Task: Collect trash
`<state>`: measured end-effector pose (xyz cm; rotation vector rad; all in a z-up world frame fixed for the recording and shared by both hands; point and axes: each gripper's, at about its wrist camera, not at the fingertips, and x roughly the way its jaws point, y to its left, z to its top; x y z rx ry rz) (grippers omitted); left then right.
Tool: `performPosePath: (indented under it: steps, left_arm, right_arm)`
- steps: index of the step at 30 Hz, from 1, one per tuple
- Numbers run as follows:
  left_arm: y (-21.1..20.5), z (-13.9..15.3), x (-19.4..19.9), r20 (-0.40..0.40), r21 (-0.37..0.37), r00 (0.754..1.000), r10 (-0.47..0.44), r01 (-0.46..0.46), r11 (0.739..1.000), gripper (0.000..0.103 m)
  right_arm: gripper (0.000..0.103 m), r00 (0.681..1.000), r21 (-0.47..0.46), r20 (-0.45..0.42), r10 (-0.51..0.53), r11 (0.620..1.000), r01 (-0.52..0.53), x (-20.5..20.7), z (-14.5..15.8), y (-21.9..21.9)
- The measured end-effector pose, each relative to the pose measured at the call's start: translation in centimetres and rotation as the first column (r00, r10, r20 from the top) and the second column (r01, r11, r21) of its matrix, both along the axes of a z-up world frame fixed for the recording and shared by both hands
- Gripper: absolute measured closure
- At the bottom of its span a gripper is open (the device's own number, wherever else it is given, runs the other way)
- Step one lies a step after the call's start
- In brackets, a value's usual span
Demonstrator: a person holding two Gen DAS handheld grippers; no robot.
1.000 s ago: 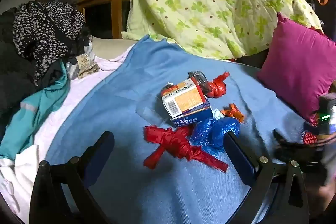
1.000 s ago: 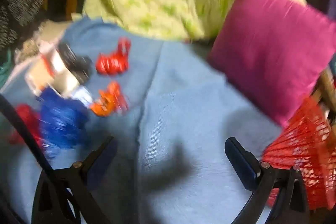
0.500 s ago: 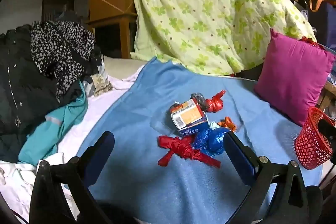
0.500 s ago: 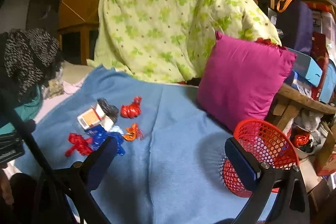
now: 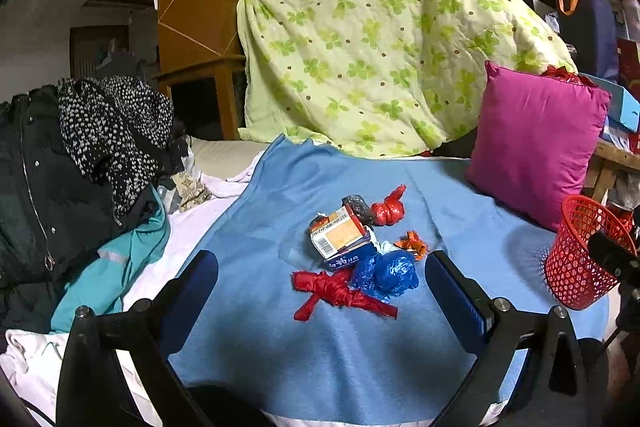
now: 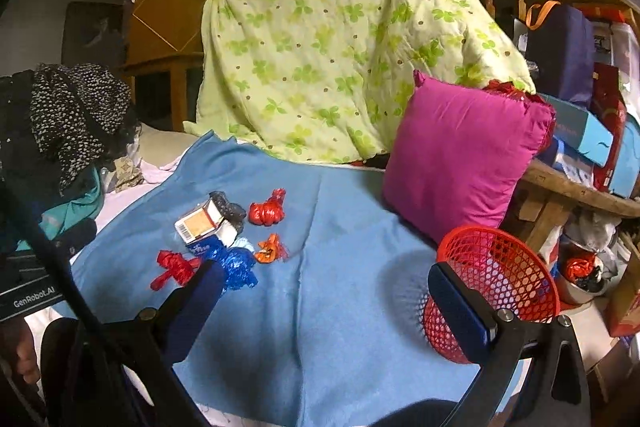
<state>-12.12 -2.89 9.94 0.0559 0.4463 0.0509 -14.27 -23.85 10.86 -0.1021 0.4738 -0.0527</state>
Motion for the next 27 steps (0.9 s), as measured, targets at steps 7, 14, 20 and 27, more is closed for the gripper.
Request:
performPosePath:
  steps: [7, 14, 20, 27]
  left_arm:
    - [-0.3, 0.5, -0.5, 0.006, 0.024, 1.0, 0.013, -0.013, 1.0, 0.0]
    - [0.1, 0.6, -1.0, 0.009, 0.035, 0.999, 0.031, -0.032, 0.999, 0.0]
    - [0.6, 0.4, -1.1, 0.002, 0.042, 0.999, 0.046, -0.046, 0.998, 0.0]
    - [0.9, 0.2, -0.9, -0.003, 0.037, 0.999, 0.05, -0.05, 0.998, 0.0]
  right_arm:
    - [0.0, 0.999, 0.03, -0.033, 0.019, 0.999, -0.018, -0.2, -1.0, -0.2]
    - [0.0, 0.995, 0.087, -0.056, 0.081, 0.993, -0.076, 0.0, -1.3, 0.1]
    - [0.0, 0.993, 0.114, -0.075, 0.091, 0.99, -0.082, 0.2, -1.7, 0.4]
    - [0.0, 0.99, 0.148, -0.095, 0.106, 0.985, -0.092, 0.6, -2.0, 0.4]
